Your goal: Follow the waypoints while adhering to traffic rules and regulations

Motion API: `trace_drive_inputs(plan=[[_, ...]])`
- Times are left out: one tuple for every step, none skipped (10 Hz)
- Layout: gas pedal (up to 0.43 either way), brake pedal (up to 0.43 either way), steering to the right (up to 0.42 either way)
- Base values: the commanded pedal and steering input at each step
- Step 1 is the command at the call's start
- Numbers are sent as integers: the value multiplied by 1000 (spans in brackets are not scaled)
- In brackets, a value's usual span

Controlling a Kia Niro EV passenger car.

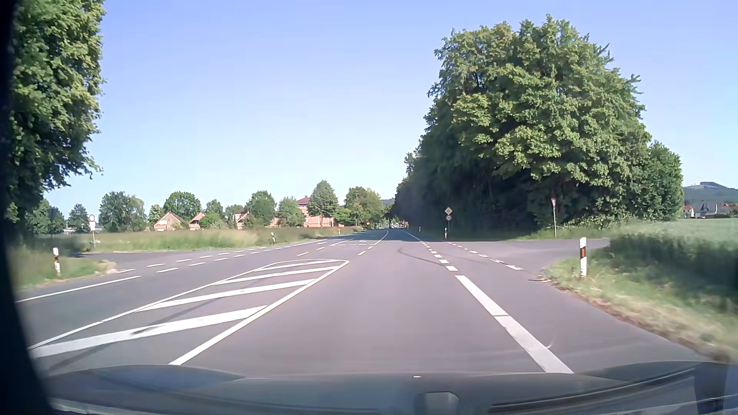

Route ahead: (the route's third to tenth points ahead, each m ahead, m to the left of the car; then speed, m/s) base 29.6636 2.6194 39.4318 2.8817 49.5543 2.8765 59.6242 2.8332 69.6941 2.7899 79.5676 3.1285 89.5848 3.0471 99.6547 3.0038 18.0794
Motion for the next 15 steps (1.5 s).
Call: trace_drive_inputs(plan=[[177, 6, 2], [177, 6, 2], [177, 6, 1], [150, 6, 1], [130, 6, 1], [118, 6, 1], [110, 6, 1], [110, 6, 1], [110, 6, 1], [118, 6, 1], [118, 6, 1], [130, 6, 1], [130, 6, 1], [130, 6, 1], [130, 6, 0]])
